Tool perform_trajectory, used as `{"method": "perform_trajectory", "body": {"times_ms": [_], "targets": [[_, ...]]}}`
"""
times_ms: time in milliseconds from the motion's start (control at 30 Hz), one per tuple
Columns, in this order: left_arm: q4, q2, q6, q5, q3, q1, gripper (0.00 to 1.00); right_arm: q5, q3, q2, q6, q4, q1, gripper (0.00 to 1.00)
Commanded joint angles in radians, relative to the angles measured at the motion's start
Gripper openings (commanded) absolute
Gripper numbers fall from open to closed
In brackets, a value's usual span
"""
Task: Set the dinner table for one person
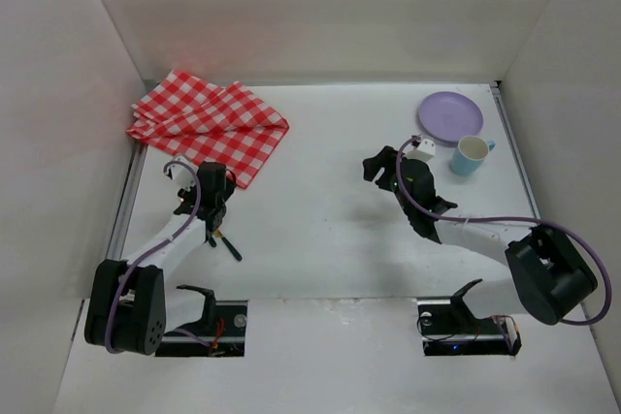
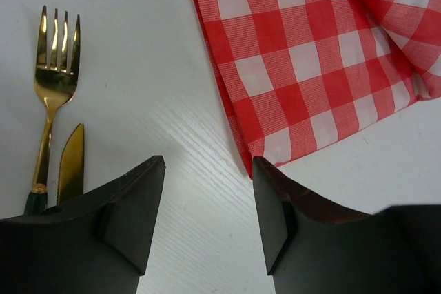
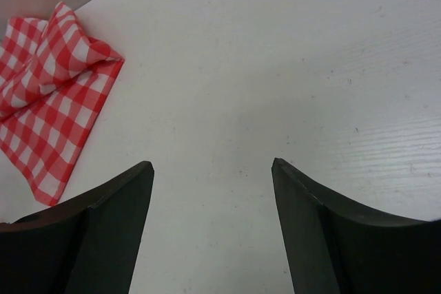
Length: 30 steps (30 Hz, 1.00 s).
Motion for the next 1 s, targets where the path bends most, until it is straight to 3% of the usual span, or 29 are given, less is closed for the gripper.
{"method": "perform_trajectory", "body": {"times_ms": [0, 267, 333, 433, 533, 667, 867, 967], "targets": [[0.058, 0.017, 0.010, -0.003, 0.061, -0.008, 0.52, -0.007, 0.033, 0.010, -0.003, 0.035, 0.009, 0.76], [0.113, 0.135, 0.045, -0.035, 0.162, -0.041, 0.52, -0.009, 0.031, 0.009, 0.002, 0.035, 0.008, 0.75], [0.107, 0.201, 0.055, -0.038, 0.228, -0.061, 0.52, -0.009, 0.033, 0.012, 0.000, 0.035, 0.009, 0.61], [0.107, 0.329, 0.071, -0.062, 0.358, -0.109, 0.51, -0.009, 0.036, -0.002, -0.008, 0.023, 0.009, 0.27], [0.093, 0.449, 0.130, -0.113, 0.496, -0.129, 0.50, -0.011, 0.039, 0.003, 0.000, 0.009, 0.009, 0.18], [0.095, 0.595, 0.180, -0.185, 0.658, -0.144, 0.51, -0.027, 0.053, 0.013, -0.011, -0.003, 0.009, 0.22], [0.099, 0.813, 0.161, -0.148, 0.878, -0.141, 0.55, -0.066, 0.074, 0.046, -0.021, -0.008, 0.009, 0.58], [0.104, 0.906, 0.133, -0.086, 0.983, -0.127, 0.58, -0.093, 0.086, 0.069, -0.021, -0.008, 0.011, 0.65]]}}
